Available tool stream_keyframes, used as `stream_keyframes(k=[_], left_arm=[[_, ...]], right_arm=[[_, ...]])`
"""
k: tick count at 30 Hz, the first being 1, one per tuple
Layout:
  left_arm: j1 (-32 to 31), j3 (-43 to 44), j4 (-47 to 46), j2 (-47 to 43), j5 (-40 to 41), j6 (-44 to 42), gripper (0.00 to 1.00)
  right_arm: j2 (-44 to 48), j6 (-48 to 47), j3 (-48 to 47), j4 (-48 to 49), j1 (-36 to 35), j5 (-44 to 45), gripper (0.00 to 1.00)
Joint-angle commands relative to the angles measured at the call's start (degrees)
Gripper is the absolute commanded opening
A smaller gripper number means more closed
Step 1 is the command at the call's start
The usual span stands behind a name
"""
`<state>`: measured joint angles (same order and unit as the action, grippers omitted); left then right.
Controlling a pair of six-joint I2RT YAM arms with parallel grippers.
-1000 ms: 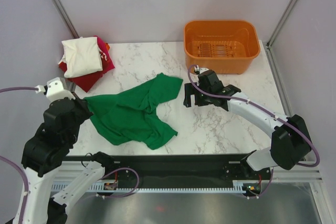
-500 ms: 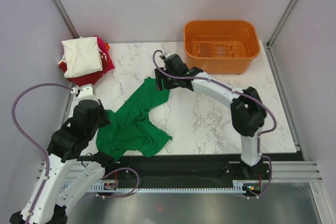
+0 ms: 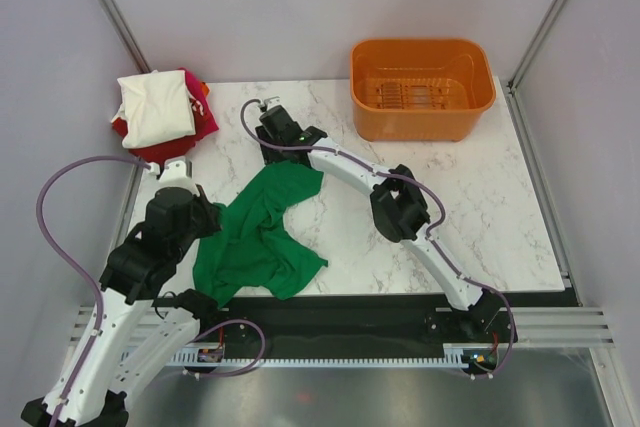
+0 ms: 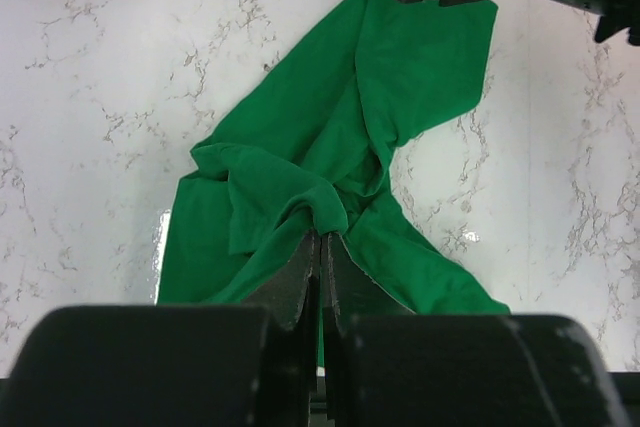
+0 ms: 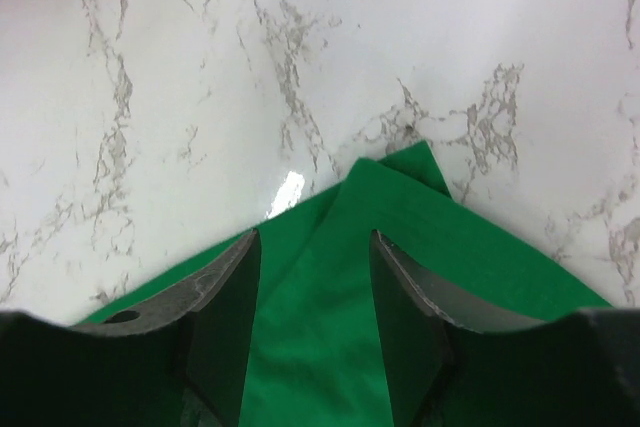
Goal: Fold and stack the t-shirts
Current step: Flatten the tshirt out
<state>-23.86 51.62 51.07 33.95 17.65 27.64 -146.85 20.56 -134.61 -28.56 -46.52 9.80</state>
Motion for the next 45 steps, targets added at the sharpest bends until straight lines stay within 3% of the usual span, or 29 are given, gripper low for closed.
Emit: stream_keyframes(k=[1,11,20,24,30,33,36,37,41,42,43,45], left_arm=[[0.21,-0.29,-3.34,-0.91,-1.21,-1.89,0.02],[0.30,-0.55,-3.87,-1.35,-1.65,-2.06,0.02],[0.65,-0.73,-3.87,-1.09,-1.57,-1.97,0.02],[1.09,-0.73,-3.87,-1.00,-1.57,-1.97,0.02],[1.18,-0.81,-3.96,-1.08,-1.30,-1.89,0.02],[1.18,-0.81,-3.87,-1.17,-1.13,-1.89,0.02],[1.18,-0.81,-3.87,-1.17,-1.13,-1.80,0.02],[1.18,-0.81,-3.96,-1.17,-1.13,-1.89,0.02],[1.27,-0.73,-3.96,-1.17,-1.13,-1.89,0.02],[1.27,-0.81,-3.87,-1.26,-1.13,-1.80,0.02],[1.27,-0.81,-3.87,-1.35,-1.13,-1.80,0.02],[1.27,-0.81,-3.87,-1.43,-0.95,-1.80,0.02]], right_arm=[[-2.92,-1.48,-5.40,0.43,-0.24,6.02,0.56],[-8.01,-4.30,-6.55,3.50,-1.91,11.46,0.56],[-8.99,-4.12,-5.24,5.52,-1.91,12.78,0.33],[-4.52,-4.30,-1.37,6.76,-1.91,13.40,0.27],[6.02,-5.26,6.98,8.60,-1.82,14.45,0.30],[11.64,-5.09,12.34,9.04,-1.73,14.11,0.18],[17.62,-4.39,18.66,9.48,-1.73,13.05,0.15],[19.21,-3.86,22.68,10.27,-1.73,12.35,0.00],[26.25,-2.19,33.78,14.40,-1.73,11.39,0.00],[27.04,-2.01,34.84,14.67,-1.64,9.64,0.05],[26.88,-1.92,35.11,14.32,-1.64,6.84,0.20],[25.39,-1.05,34.33,13.97,-1.90,-0.64,0.59]])
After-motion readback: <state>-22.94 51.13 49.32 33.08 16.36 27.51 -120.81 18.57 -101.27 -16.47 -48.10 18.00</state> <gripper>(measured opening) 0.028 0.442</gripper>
